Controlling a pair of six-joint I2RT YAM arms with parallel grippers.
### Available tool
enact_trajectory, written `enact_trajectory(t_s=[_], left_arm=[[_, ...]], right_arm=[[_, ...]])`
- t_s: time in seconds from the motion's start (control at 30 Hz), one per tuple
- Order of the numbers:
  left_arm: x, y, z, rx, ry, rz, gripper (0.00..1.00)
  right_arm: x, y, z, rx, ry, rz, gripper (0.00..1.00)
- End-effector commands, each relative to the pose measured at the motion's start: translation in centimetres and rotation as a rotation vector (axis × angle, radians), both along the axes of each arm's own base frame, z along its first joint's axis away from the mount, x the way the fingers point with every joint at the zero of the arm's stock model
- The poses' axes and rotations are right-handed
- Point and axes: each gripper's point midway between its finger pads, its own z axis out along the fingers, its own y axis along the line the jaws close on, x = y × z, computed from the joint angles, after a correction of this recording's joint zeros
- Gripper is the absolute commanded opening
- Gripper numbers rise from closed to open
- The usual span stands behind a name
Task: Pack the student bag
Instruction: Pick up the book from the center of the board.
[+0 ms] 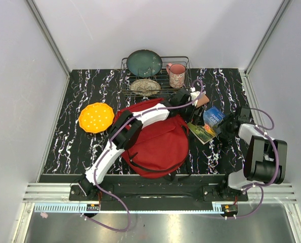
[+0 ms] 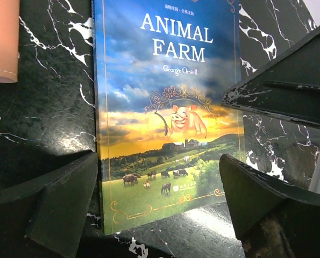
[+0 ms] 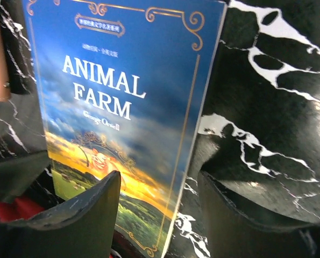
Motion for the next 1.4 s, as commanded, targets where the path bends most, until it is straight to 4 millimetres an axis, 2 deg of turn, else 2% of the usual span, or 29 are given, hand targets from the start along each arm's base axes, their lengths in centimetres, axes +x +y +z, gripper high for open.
enact_trajectory(t_s=[0.0,0.13,0.23,0.4,0.53,0.6,0.7,0.73,0.8,0.93,0.97,1.23,1.37], left_arm=[[-1.1,-0.4,0.1,-0.026,0.074,-0.047,0.99],[-2.3,-0.7,-0.2,-0.054,0.126,-0.099,0.99],[-4.0,-1.3,0.5,-0.105,0.181,-0.176,0.94],[-5.7,-1.8,1.7,-0.153,0.204,-0.235,0.75],[-6.2,-2.4,4.2,-0.217,0.185,-0.262,0.62],[-6.3,-2.4,4.8,-0.229,0.187,-0.264,0.54],[-6.5,-2.4,6.0,-0.251,0.175,-0.271,0.51],[-6.5,-2.4,6.7,-0.262,0.166,-0.274,0.51],[-6.7,-2.3,7.0,-0.272,0.17,-0.281,0.5],[-7.0,-2.6,8.0,-0.305,0.171,-0.296,0.49],[-7.1,-2.6,8.0,-0.311,0.176,-0.301,0.48],[-8.0,-2.9,8.5,-0.332,0.195,-0.325,0.42],[-8.0,-2.9,8.6,-0.335,0.194,-0.324,0.38]], right_arm=[[0.5,1.2,-0.9,0.078,-0.025,-0.015,0.65],[0.5,2.0,-1.7,0.128,-0.04,-0.018,0.64],[0.6,2.3,-1.9,0.146,-0.052,-0.015,0.64],[0.7,2.9,-1.8,0.176,-0.07,0.006,0.57],[1.4,3.3,-0.6,0.195,-0.139,0.029,0.53],[1.4,3.6,-0.2,0.206,-0.157,0.039,0.51],[1.5,4.0,0.7,0.214,-0.204,0.058,0.43],[1.4,4.0,1.1,0.215,-0.227,0.058,0.33],[1.5,4.5,1.9,0.229,-0.267,0.083,0.29],[1.7,5.0,3.1,0.242,-0.312,0.118,0.3],[1.6,5.3,3.2,0.255,-0.315,0.131,0.34],[1.6,6.2,4.6,0.295,-0.41,0.169,0.4],[1.6,6.4,4.5,0.305,-0.403,0.182,0.39]])
